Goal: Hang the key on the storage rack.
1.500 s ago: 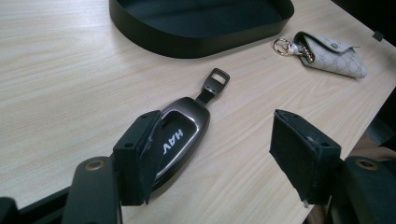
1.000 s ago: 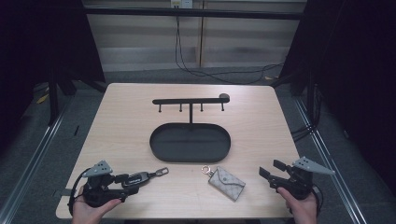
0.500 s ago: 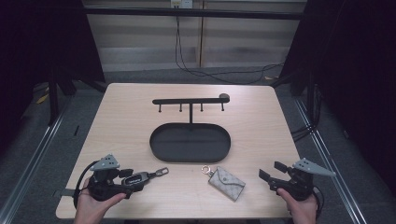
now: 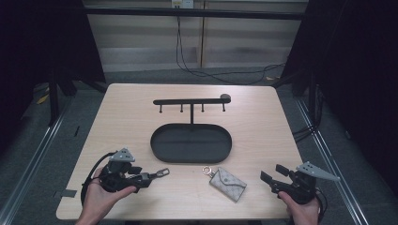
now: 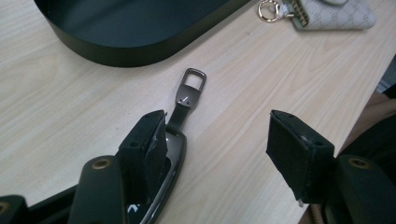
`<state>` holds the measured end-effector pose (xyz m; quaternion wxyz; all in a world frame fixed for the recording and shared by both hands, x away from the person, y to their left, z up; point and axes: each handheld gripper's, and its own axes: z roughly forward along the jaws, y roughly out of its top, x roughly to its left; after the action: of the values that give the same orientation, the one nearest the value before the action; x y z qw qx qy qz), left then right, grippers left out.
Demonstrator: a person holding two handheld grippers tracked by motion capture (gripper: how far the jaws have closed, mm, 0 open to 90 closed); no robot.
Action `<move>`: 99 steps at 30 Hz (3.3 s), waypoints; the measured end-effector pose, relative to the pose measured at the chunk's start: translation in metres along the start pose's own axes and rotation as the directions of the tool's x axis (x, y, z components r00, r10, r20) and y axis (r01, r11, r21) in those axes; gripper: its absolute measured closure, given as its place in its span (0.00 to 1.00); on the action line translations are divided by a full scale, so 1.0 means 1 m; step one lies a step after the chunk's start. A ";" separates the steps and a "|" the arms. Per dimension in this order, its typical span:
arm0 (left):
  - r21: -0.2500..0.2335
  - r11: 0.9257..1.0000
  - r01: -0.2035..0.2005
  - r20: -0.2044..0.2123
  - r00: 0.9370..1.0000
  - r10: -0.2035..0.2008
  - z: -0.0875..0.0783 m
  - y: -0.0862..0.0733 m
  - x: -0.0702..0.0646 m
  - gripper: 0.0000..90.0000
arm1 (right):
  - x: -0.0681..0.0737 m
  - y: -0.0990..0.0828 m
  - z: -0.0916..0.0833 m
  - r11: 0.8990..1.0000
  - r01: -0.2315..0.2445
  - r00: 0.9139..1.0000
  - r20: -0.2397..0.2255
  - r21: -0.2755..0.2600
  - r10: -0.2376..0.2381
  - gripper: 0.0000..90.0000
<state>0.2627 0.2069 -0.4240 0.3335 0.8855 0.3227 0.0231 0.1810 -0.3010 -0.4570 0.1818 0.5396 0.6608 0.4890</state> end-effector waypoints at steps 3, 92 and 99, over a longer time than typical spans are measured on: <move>0.024 0.999 -0.021 -0.003 1.000 0.022 0.001 0.008 -0.001 0.45 | -0.001 0.000 0.001 1.000 -0.002 1.000 -0.004 0.003 0.002 0.24; 0.559 0.795 -0.235 0.049 0.967 0.251 0.107 0.072 0.005 0.78 | -0.002 0.000 0.013 0.994 0.009 0.999 -0.039 0.107 -0.005 0.22; 0.555 0.806 -0.207 0.055 0.976 0.213 0.103 0.074 0.007 0.79 | -0.003 0.000 0.014 0.994 0.005 0.999 -0.039 0.111 -0.001 0.22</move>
<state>0.3353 0.1097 -0.4604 0.0545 0.9741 0.2171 -0.0308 0.1928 -0.2968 -0.4642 0.1394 0.5383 0.6912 0.4616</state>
